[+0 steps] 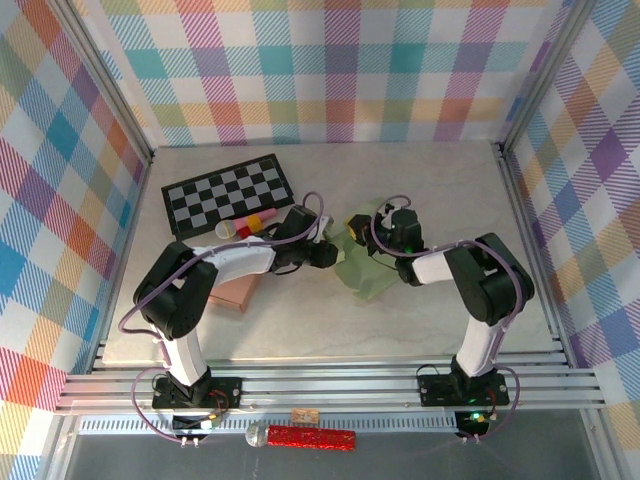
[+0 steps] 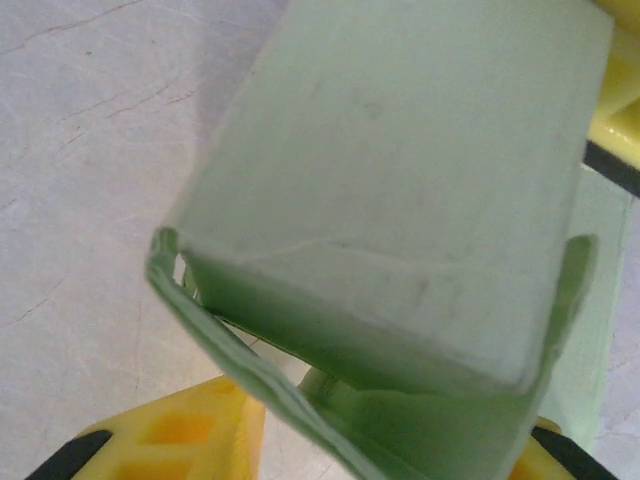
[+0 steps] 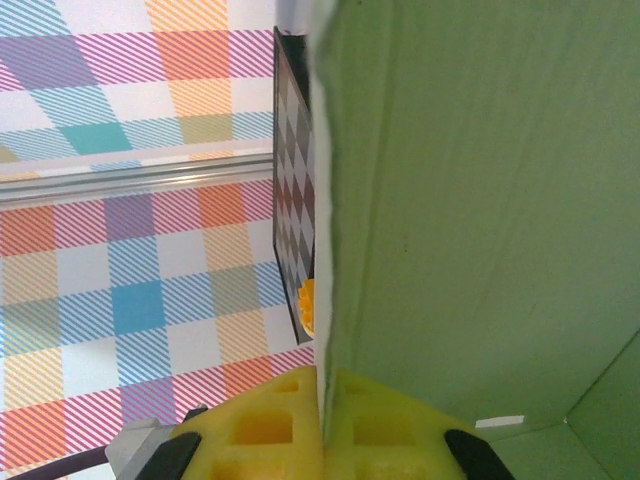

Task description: Fold the paper box

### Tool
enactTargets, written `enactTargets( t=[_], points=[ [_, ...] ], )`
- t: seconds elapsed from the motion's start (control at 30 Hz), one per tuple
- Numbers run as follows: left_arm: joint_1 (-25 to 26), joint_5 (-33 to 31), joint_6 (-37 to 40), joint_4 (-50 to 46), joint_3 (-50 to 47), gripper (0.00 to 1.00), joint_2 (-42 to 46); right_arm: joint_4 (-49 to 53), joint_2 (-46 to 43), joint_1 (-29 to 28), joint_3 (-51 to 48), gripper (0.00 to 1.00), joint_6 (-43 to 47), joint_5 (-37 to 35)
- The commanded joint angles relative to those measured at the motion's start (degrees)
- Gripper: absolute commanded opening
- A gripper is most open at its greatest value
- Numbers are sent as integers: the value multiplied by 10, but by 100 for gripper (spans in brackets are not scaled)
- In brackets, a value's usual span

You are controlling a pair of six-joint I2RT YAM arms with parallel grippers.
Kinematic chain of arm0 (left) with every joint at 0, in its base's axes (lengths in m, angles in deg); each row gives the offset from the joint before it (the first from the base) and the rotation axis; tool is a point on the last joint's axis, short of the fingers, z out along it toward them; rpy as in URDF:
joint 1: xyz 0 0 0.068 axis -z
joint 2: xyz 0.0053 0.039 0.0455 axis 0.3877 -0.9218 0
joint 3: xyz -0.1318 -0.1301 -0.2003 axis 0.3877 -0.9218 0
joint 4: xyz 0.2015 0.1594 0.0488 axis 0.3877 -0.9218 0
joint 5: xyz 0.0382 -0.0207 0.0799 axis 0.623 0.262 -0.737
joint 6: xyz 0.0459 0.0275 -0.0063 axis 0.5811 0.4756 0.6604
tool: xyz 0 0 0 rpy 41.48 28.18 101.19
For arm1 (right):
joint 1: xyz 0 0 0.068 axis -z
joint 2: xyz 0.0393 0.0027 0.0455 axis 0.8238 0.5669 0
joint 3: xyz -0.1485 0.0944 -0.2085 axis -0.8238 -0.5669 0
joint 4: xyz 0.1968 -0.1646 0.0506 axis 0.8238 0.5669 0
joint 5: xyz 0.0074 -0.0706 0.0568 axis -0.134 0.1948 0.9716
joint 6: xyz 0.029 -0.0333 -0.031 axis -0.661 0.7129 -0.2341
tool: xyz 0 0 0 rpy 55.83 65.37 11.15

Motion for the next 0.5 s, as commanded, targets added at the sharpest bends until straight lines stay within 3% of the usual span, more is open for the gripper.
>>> enactTargets(
  t=[0.0,0.47],
  points=[
    [12,-43,-34,30,-11,33,-6,-49,20,-10,-17,0,-8,-8],
    [39,-144,-122,41,-27,37,-14,-114,35,-31,-53,0,-11,-43]
  ],
)
